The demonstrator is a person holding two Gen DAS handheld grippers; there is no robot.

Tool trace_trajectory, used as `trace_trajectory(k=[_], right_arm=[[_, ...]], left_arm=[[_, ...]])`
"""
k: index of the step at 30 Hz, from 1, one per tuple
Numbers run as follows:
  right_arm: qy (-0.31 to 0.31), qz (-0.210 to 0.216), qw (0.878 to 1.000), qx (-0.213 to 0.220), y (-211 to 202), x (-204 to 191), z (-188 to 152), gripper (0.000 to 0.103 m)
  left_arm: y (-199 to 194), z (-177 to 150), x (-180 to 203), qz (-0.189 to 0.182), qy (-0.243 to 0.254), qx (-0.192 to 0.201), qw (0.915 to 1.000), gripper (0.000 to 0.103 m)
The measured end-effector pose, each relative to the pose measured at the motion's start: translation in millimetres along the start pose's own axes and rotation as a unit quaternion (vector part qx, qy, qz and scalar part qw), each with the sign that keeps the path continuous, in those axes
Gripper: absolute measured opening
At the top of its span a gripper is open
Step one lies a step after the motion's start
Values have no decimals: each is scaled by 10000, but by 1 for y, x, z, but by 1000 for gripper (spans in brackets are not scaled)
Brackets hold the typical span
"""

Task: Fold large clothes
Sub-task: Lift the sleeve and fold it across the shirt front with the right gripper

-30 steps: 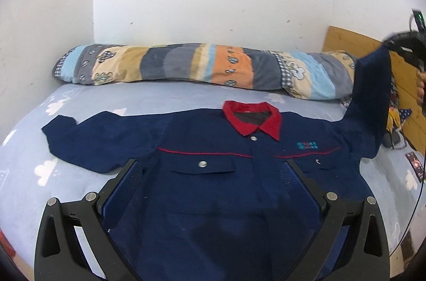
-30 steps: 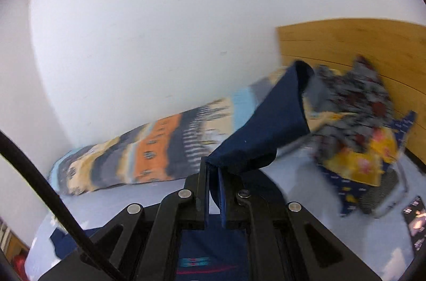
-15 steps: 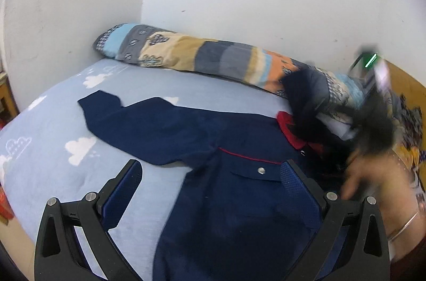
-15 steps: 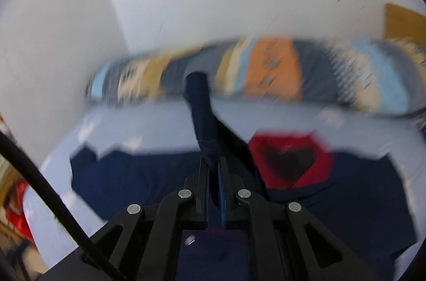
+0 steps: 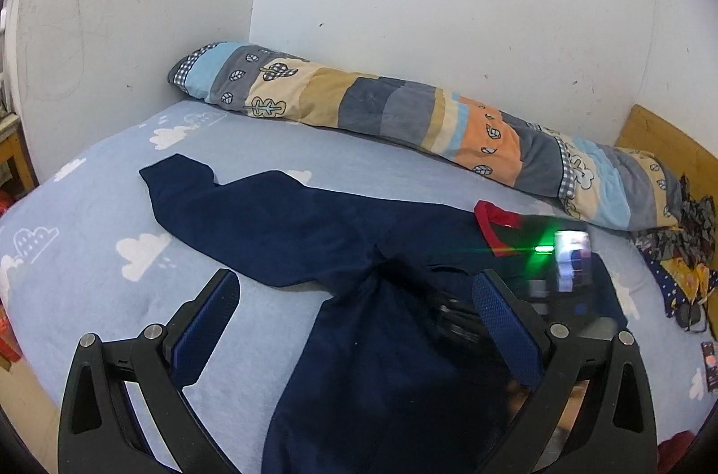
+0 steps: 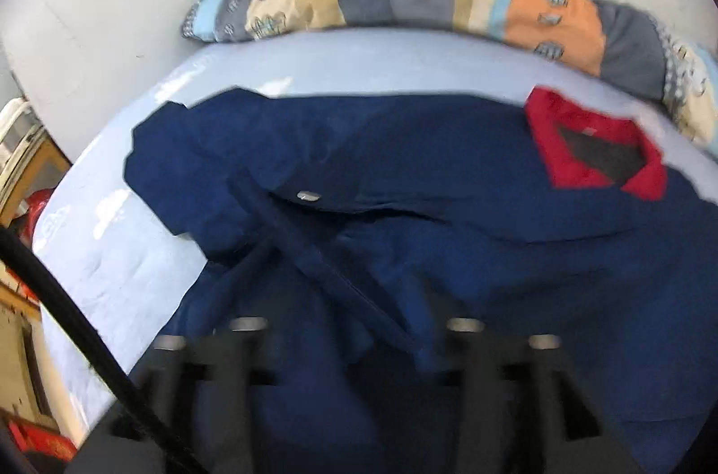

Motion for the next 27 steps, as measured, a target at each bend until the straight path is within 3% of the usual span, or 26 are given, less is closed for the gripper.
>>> trace_trajectory(k=[2,5,7,8,11,12,14,17,19,21,24,26,27], right_arm=[[-159,176,9997,47,-16,4,0,82],[-350,477,9979,-264,-17,-4,-10,82],[-156,962,9952,-40,-32,0,-2,82],[13,995,9950,109,-39,8,7,82],[609,364,9968,371,-45,57,37,82],[805,-84,9962,324,-38,78,45,81],[940,-380,9948,27,-19,93,49,73],[910,-670,9933,-241,16,93,42,73],[827,-835,9901,-773,53,91,18,73],[332,-1120,9909,-667,60,80,8,79],[526,-606,9959,-420,33,69,13,76],[476,-663,9965,-197,11,71,15,78],[324,-907,9953,-127,1,77,13,80]], left_arm=[[0,0,-1,15,-37,26,10000,103],[-1,2,-2,85,-93,79,9999,103],[0,2,-5,118,-136,61,9998,103],[1,2,-7,144,-151,60,9998,103],[5,1,-14,201,-229,-14,9995,103],[7,1,-15,184,-307,-61,9993,103],[11,0,-17,203,-371,-95,9991,103],[16,-2,-17,234,-338,-160,9990,103],[21,-3,-17,249,-305,-212,9990,103],[25,-6,-15,206,-310,-307,9988,103],[27,-6,-13,183,-277,-311,9990,103],[26,-6,-10,212,-233,-280,9991,103],[27,-6,-8,210,-207,-272,9992,103]])
Point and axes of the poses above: each gripper's, at about its wrist camera, not at the fingertips, and y roughly the way its jaws point, x to its right, z to its top, the point moved 7 cm from there along y, roughly the way its jaws point, and after that the axes turned 7 degrees about y, right-handed, at the moved point
